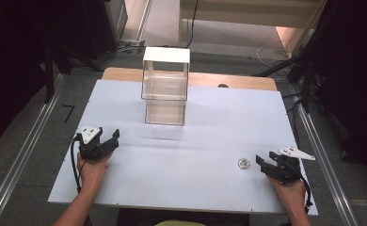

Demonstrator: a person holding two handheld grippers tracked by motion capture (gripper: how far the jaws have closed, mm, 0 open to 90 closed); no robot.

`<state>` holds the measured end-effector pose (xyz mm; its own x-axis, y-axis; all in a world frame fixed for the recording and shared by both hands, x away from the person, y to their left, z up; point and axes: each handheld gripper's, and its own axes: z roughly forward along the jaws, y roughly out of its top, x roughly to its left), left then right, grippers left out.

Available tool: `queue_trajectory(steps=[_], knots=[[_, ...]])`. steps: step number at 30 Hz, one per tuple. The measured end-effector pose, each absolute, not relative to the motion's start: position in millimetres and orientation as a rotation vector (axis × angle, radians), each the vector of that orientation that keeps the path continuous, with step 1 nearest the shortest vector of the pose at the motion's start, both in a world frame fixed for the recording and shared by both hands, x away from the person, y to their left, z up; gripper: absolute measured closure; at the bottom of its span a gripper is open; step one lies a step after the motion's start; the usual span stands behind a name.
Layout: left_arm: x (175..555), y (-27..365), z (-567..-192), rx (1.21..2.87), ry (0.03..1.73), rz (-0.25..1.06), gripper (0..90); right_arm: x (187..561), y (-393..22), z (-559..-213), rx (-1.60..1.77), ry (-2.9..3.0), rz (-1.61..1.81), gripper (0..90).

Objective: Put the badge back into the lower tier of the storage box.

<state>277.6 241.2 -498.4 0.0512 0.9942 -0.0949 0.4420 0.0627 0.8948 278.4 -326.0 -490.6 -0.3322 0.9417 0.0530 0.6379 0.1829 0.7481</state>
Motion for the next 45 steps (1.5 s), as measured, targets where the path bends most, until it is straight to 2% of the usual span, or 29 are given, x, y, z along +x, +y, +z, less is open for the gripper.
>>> queue_trajectory(steps=[31,45], knots=[[279.4,241.0,-499.6,1.505,1.519,0.839,34.6,282.8,-297.5,-498.6,1.408,2.193,1.013,38.3],[279.7,240.5,-499.8,1.511,1.521,0.834,34.6,285.2,-290.2,-503.3,1.394,2.256,1.006,46.3]])
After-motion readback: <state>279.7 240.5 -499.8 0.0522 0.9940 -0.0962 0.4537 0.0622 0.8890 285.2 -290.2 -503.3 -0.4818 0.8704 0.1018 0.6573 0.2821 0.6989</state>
